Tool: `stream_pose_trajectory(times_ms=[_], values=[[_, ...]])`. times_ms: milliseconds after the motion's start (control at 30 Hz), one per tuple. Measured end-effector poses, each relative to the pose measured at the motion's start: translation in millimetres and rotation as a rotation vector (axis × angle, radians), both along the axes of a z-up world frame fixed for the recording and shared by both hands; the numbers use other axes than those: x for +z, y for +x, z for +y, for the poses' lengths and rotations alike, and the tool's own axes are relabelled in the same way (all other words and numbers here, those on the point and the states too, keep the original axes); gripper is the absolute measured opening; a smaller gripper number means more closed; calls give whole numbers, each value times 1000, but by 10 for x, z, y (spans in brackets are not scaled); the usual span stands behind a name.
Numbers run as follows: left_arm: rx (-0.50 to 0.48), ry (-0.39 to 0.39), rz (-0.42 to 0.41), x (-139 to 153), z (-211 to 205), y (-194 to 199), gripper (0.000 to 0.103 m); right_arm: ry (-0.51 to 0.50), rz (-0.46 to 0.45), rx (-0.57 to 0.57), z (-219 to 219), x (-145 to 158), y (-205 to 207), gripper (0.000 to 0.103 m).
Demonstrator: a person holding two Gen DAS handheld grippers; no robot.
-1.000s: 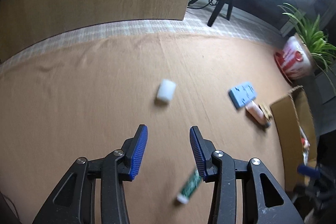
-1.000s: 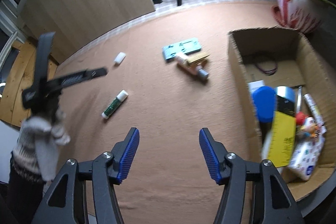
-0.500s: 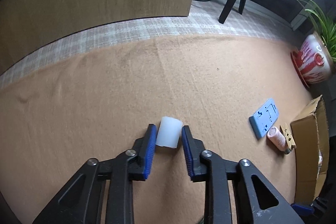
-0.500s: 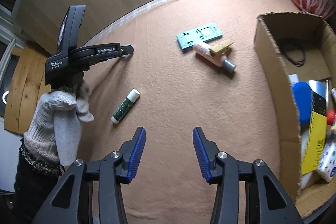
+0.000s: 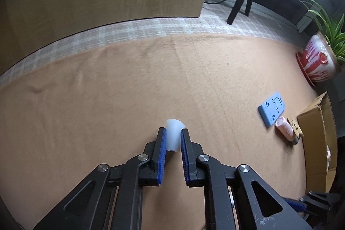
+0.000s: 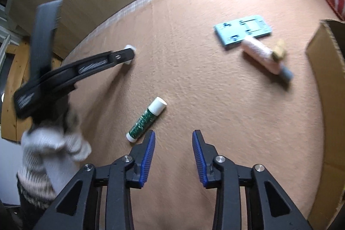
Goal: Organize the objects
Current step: 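Grasp the green glue stick with the right tool while the left tool holds the eraser, then carry the eraser and glue stick into the box and open both tools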
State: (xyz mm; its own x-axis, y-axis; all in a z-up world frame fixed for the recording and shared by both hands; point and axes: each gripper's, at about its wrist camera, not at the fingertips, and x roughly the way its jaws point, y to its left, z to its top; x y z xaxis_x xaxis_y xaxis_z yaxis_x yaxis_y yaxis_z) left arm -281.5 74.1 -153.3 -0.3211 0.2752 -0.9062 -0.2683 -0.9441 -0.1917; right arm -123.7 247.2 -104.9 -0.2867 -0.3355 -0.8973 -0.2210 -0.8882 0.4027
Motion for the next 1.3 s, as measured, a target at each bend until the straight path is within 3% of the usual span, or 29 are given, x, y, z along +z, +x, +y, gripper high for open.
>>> stream_pose_trajectory(times_ms=[200, 600, 767, 1100, 1300], values=[[48, 46, 2, 61, -314, 184, 14, -30, -45, -6, -204, -169, -232, 32], [131, 106, 7, 127, -768, 581, 14, 170, -40, 70, -670, -153, -445, 31], [144, 106, 4, 107, -836, 699, 14, 216, -26, 134, -814, -154, -406, 14], [137, 115, -2, 126, -778, 933, 14, 147, 10, 112, -658, -105, -144, 14], [89, 128, 12, 238, -509, 1052, 14, 135, 60, 64, -343, 116, 219, 14]])
